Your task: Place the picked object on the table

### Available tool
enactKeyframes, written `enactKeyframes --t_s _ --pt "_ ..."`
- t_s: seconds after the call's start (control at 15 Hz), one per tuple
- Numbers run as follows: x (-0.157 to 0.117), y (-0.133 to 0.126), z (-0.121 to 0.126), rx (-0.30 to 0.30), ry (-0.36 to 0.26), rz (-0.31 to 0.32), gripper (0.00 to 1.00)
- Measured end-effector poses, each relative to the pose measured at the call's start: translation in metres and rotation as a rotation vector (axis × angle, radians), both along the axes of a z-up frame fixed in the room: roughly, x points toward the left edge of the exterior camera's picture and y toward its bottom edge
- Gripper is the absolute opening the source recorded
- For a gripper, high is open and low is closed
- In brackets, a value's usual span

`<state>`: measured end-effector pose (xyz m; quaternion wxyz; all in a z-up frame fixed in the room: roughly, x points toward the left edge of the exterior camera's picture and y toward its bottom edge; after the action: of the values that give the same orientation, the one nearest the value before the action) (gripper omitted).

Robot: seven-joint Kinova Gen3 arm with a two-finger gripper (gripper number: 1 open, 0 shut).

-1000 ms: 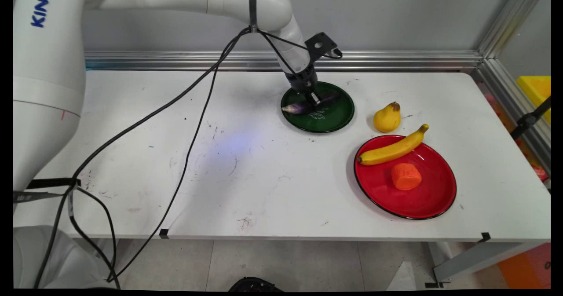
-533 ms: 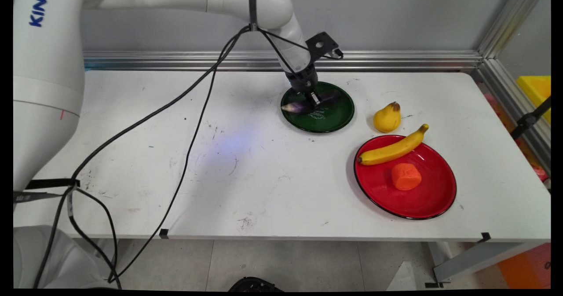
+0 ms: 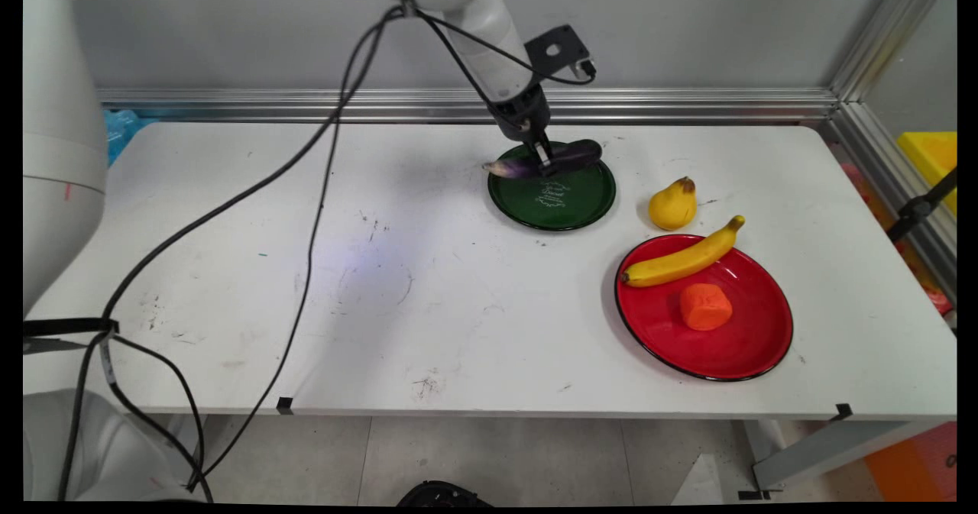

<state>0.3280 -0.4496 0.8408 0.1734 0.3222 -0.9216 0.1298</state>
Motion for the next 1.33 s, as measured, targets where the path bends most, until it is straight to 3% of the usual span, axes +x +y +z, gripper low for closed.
enactKeyframes --t_s 0.13,0.33,0.67,1.07,1.33 --pt "0.004 0.013 0.014 -0.006 -0.002 -0.047 0.00" --pt "0.009 0.041 0.034 -0.008 -0.006 -0.168 0.00" --pt "0.010 0.078 0.047 -0.008 -0.014 -0.341 0.00" --pt "0.001 0.102 0.035 -0.003 -0.028 -0.466 0.00" --pt "-0.008 0.109 0.013 0.011 -0.040 -0.506 0.00"
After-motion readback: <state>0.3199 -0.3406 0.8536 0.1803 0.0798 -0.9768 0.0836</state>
